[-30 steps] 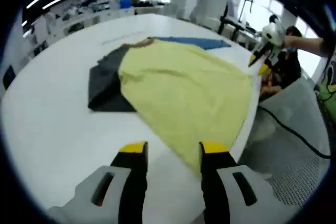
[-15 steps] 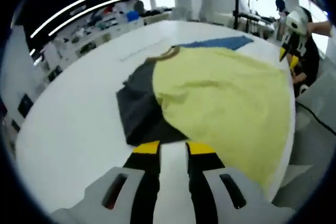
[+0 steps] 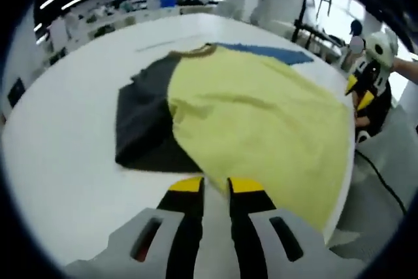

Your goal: Fold the garment on the visible template until the final outline fits inside the template.

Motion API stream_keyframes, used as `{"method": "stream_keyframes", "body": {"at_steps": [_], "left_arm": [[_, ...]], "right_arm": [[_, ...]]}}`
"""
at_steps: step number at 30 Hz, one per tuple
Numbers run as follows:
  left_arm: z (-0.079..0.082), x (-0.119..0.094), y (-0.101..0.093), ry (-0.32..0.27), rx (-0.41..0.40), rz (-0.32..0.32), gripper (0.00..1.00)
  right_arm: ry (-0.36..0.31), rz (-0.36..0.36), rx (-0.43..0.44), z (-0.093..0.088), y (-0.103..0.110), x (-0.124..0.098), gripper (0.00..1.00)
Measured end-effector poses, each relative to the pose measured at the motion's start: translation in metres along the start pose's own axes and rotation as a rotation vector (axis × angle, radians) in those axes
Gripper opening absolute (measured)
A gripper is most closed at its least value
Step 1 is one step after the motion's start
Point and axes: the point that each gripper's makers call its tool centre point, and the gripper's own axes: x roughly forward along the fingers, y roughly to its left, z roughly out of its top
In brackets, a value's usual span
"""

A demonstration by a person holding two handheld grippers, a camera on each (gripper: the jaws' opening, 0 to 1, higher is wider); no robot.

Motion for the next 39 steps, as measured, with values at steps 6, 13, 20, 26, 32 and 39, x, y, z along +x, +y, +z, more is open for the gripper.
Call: {"method": "stream_keyframes", "body": {"at_steps": [6,13,20,26,32,39], "left_arm": [[-0.003,0.006,0.003,-0.014,-0.108,-0.017,0.11],[0.002,0.009,-0.001,-0.067,-0.294,-0.074,0.07],[0.013,0.003,-0.007,-0.100,-0.308,-0.058,0.00],[0.043,0.002,-0.031,-0.143,-0.272,-0.088,0.00],[0.069,0.023,-0.061,-0.155,-0.215,-0.126,0.00],[0.081,0.057,-0.076,-0.133,-0.214,-0.171,0.00]], "right_arm": [[0.022,0.006,-0.006,-0.010,0.003,0.001,0.19],[0.024,0.001,0.019,-0.018,0.006,0.000,0.19],[0.025,0.001,0.032,-0.022,0.009,0.001,0.19],[0.023,-0.005,0.040,-0.023,0.007,0.000,0.18],[0.021,-0.010,0.053,-0.027,0.007,0.001,0.18],[0.026,-0.017,0.069,-0.034,0.008,-0.002,0.18]]}}
